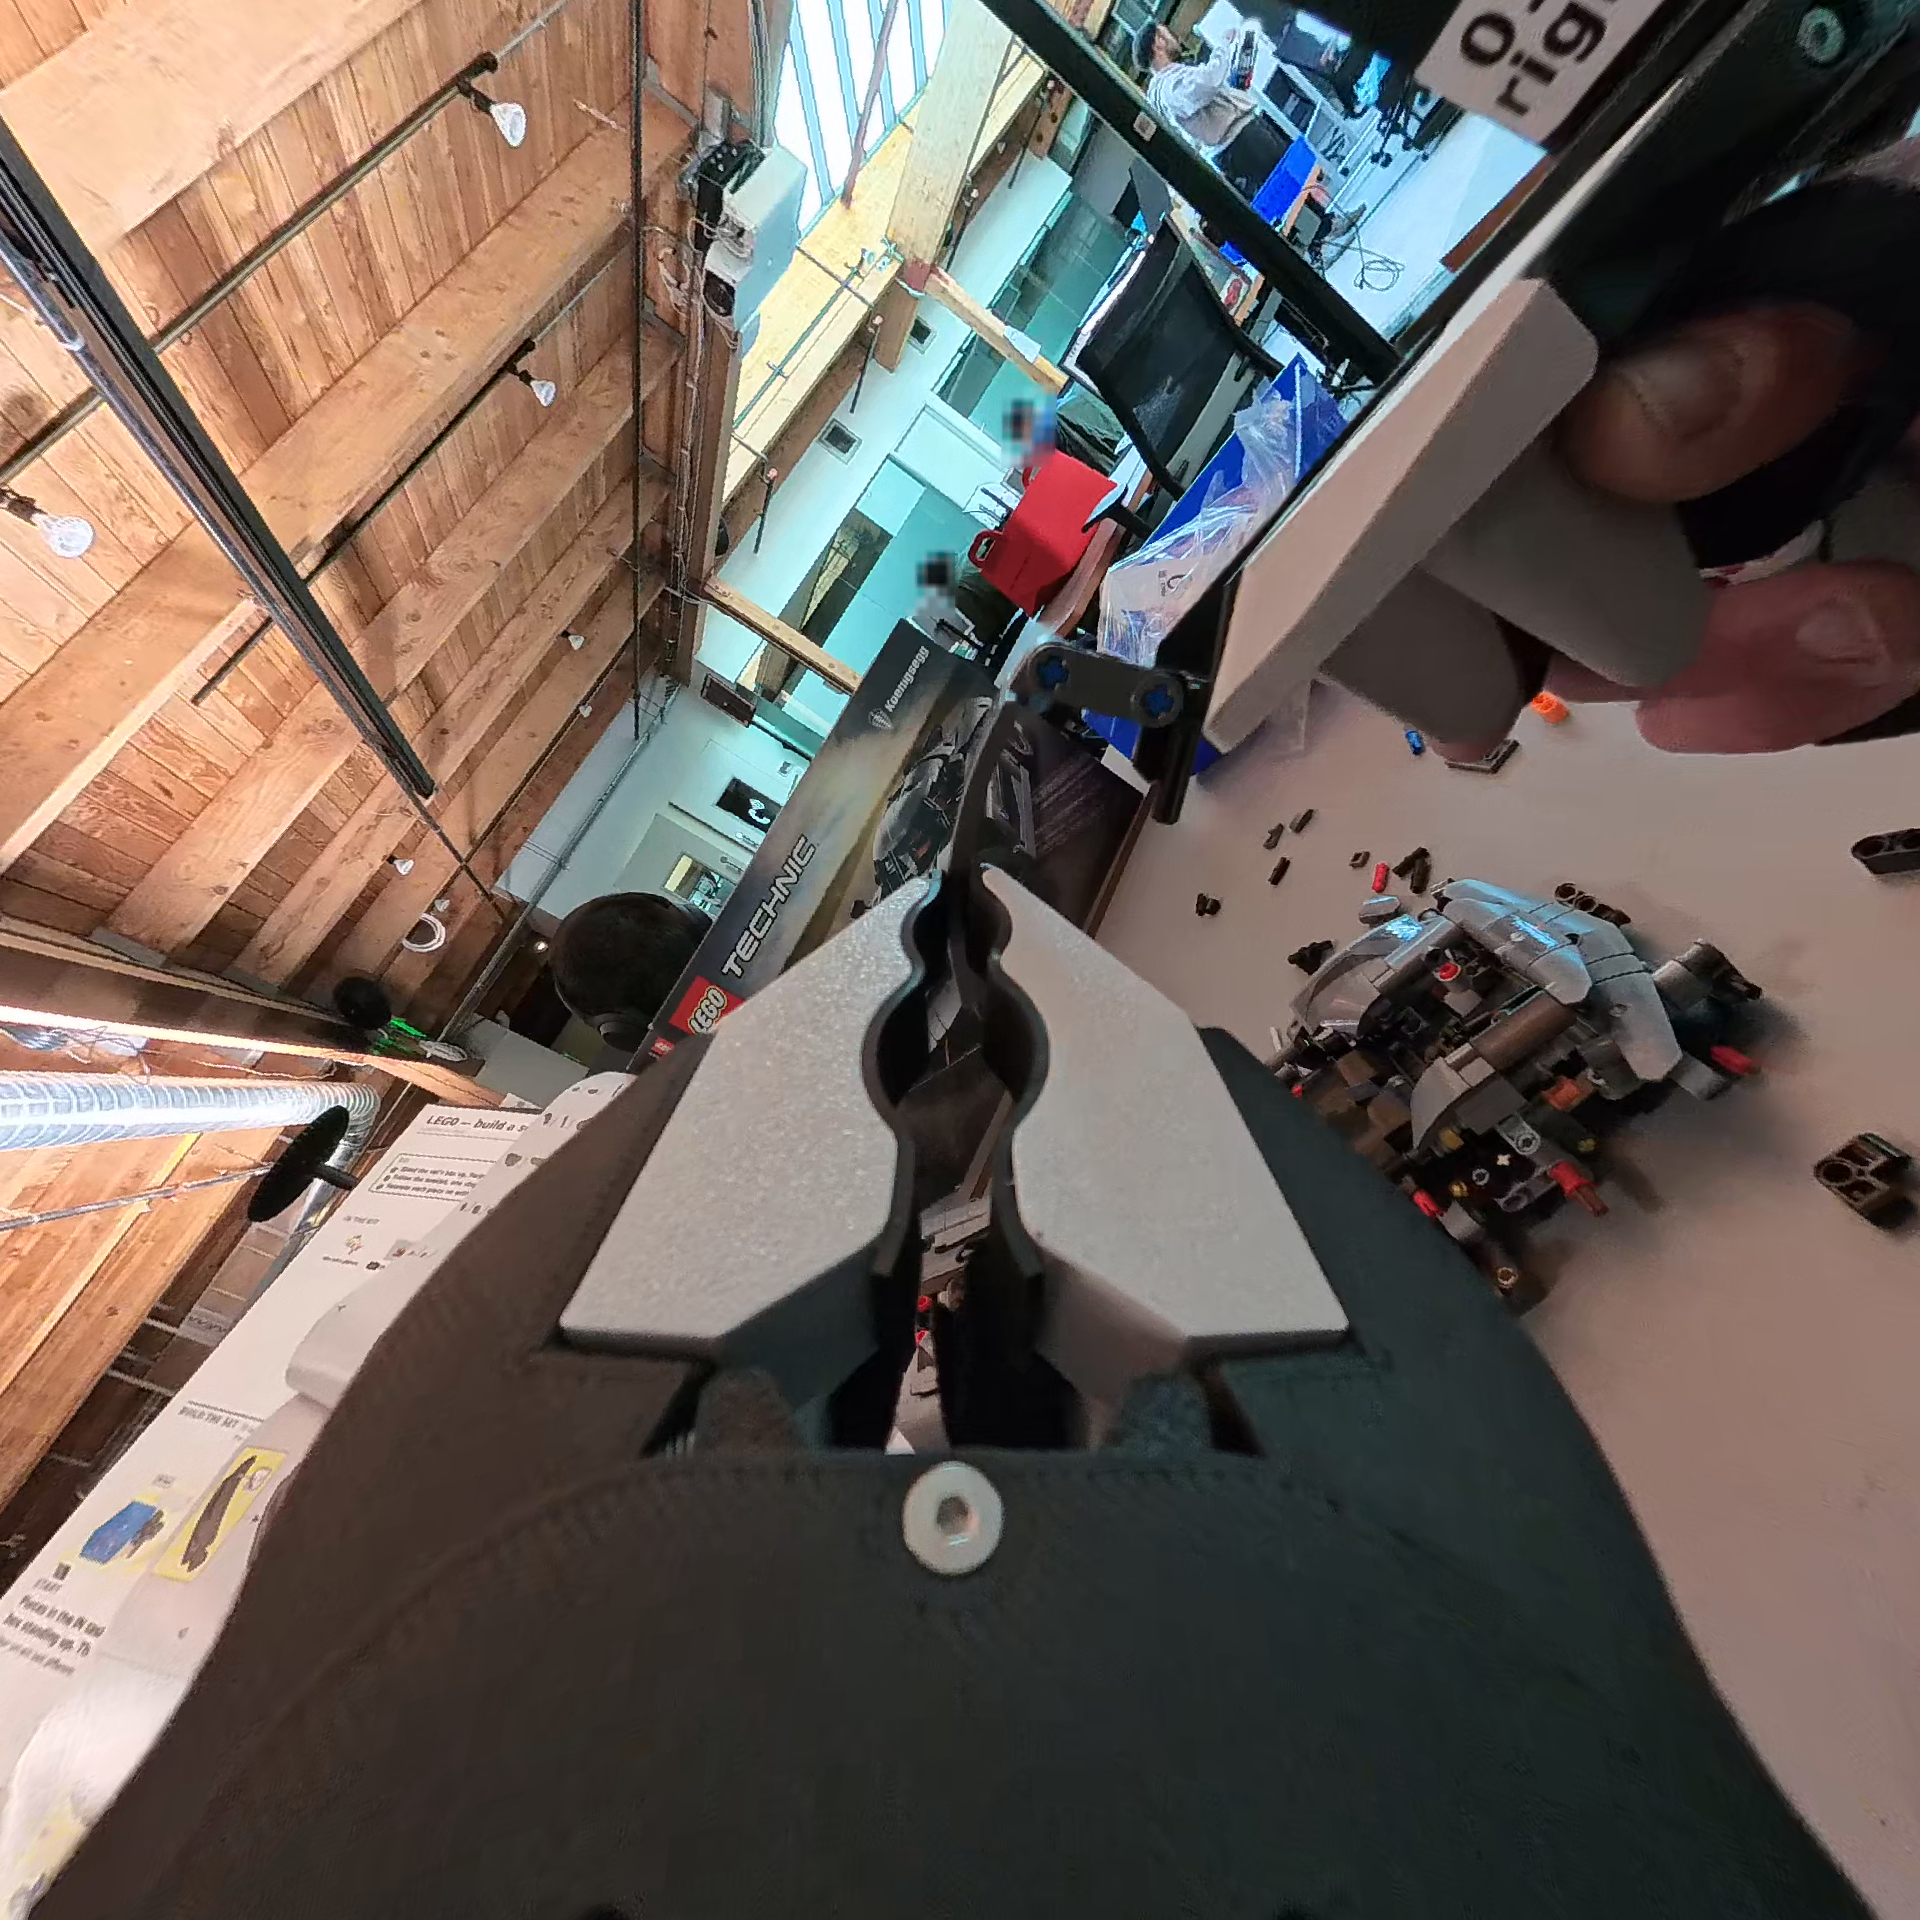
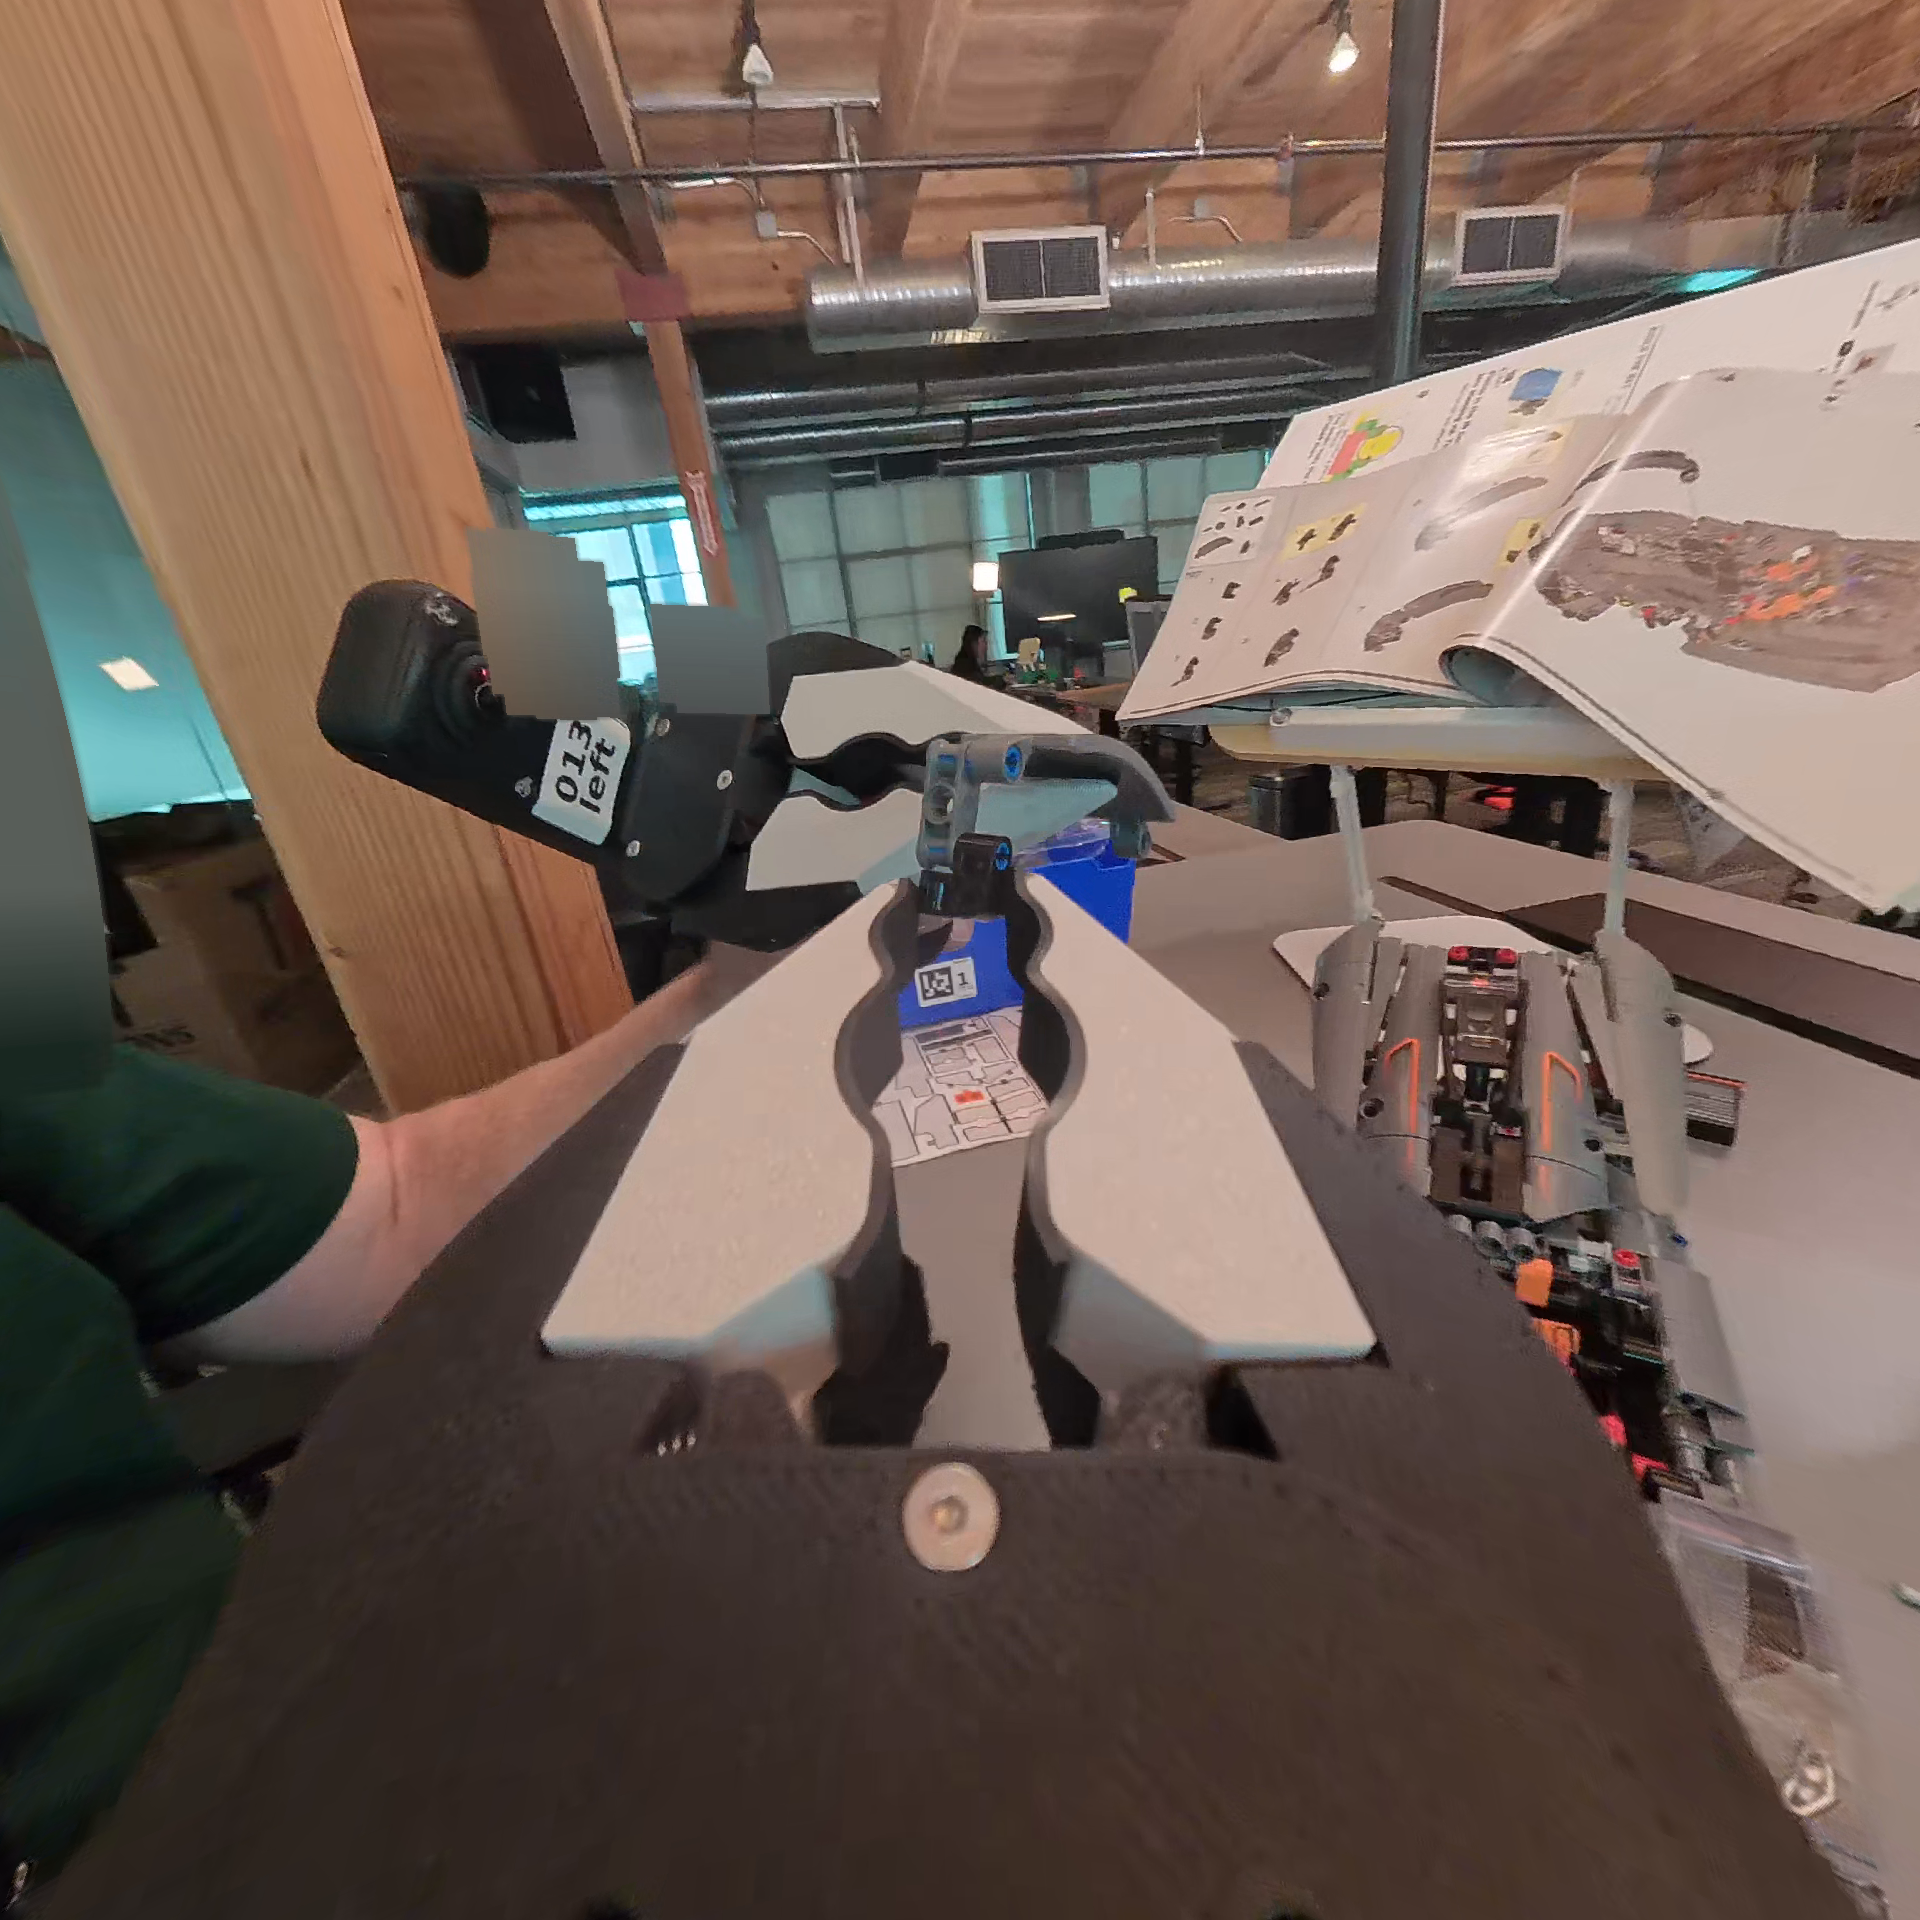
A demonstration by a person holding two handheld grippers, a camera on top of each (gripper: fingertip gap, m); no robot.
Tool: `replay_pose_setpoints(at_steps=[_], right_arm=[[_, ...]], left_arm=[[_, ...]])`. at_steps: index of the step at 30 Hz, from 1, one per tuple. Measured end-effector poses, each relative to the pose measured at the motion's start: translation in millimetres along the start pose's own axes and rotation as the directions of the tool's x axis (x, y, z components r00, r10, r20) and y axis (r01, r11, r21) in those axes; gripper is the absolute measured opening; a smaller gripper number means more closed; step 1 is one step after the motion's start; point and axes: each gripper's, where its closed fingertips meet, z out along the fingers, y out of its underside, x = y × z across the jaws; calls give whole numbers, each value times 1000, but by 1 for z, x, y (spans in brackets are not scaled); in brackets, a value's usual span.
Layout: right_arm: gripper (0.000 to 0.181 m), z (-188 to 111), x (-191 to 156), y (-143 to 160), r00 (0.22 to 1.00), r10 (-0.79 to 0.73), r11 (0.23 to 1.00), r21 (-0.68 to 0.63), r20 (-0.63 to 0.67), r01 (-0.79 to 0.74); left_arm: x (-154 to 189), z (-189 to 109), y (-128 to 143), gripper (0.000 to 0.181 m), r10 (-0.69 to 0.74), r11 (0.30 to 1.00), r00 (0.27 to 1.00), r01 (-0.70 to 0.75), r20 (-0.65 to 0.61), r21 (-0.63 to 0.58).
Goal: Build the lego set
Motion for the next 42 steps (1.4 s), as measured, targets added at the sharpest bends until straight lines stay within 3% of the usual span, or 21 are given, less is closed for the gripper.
replay_pose_setpoints(at_steps=[7,11,17,22,29,32,42], right_arm=[[15,-1,0,-1,997,58,998,27,54,-60],[15,0,0,0,999,14,1000,13,32,-15],[15,4,5,1,954,-233,972,-71,-187,224],[15,10,6,3,890,-356,934,-137,-286,330],[15,7,16,-3,798,-468,884,-193,-379,426],[15,7,18,-4,734,-545,838,-235,-406,492],[15,9,15,-4,716,-568,822,-240,-406,516]], left_arm=[[1,1,-1,0,-11,1000,1000,11,-1,7],[1,1,0,0,-24,1000,1000,24,-1,13],[-1,4,4,0,-40,999,999,40,2,12],[-4,6,7,1,-66,998,998,66,19,10],[-9,-3,9,23,-215,977,976,215,15,-2],[-4,-12,-3,18,-381,923,923,383,-63,27],[16,-14,-26,22,-660,715,682,699,-315,18]])
